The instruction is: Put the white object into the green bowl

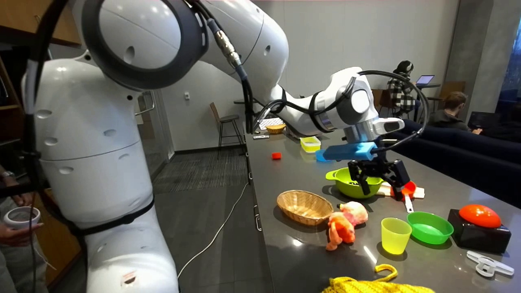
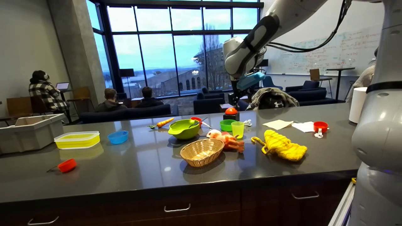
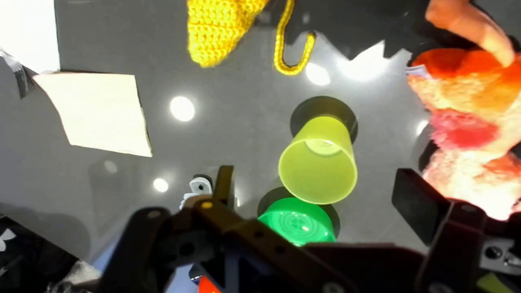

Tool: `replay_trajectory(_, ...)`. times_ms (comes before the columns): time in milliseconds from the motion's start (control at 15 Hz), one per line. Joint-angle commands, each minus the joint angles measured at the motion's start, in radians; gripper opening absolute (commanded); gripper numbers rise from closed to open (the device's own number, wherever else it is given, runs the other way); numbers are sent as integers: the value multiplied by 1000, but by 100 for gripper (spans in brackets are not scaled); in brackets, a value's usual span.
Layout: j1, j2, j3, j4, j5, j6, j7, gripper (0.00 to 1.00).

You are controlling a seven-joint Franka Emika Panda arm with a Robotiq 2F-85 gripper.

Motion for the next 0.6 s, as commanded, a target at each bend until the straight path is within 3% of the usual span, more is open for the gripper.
replay_trajectory(0,-34,44,-57,17,-20,84,-16,100)
replay_trajectory(267,-81,107,-123,28,29,222,-63,100)
replay_trajectory(533,-131,212,-141,92,219,342,-200,100)
